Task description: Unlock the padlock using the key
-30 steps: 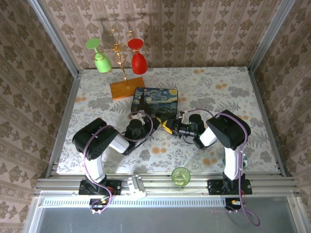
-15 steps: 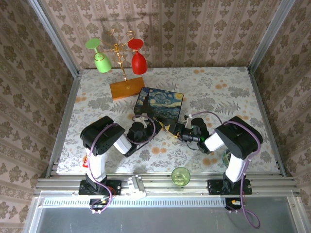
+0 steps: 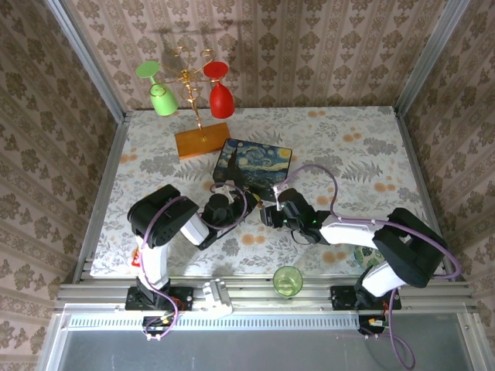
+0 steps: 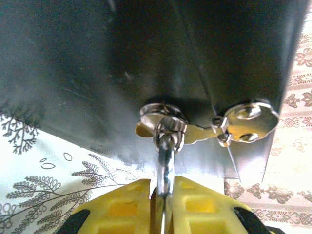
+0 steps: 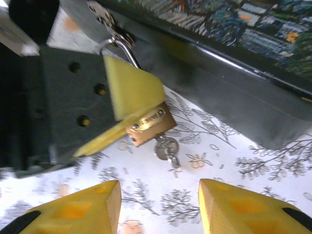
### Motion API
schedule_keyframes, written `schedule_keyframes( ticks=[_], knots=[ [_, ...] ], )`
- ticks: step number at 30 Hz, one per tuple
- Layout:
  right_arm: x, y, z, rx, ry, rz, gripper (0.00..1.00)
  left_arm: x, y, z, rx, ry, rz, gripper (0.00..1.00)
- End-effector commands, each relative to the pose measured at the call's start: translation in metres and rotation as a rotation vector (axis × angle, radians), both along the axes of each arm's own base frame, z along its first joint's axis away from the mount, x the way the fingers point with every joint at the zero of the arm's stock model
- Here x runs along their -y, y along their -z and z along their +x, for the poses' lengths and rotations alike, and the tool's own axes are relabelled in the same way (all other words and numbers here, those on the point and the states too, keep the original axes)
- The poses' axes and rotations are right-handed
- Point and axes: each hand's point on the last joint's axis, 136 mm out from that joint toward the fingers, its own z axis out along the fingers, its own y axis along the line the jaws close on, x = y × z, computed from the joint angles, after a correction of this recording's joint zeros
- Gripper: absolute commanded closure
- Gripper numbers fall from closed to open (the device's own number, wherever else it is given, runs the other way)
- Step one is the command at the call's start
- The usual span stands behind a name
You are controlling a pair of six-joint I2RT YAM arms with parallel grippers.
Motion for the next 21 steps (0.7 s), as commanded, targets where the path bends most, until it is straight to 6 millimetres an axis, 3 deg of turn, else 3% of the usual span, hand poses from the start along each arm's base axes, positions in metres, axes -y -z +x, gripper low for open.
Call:
schedule_keyframes(
  ticks=[1, 6, 15, 17, 21],
  knots=[
    [0.017, 0.020, 0.004, 0.073, -0.048, -0.300, 0.52, -0.003, -0.005, -0.005, -0.015, 0.001, -0.022, 1.00],
    [0.012, 0.024, 0.015, 0.183, -0.062, -0.470, 0.49, -0.005, -0.002, -0.009, -0.025, 0.005, -0.016, 1.00],
    [-0.024, 0.015, 0.026, 0.341, -0.082, -0.483, 0.54, -0.002, -0.006, -0.012, -0.037, 0.020, -0.032, 1.00],
    [-0.029, 0.016, 0.029, 0.358, -0.085, -0.501, 0.57, 0.001, -0.006, -0.014, -0.043, 0.036, -0.027, 1.00],
    [-0.030, 0.021, 0.031, 0.337, -0.096, -0.534, 0.72, -0.002, -0.003, -0.016, -0.048, 0.032, -0.011, 1.00]
  ],
)
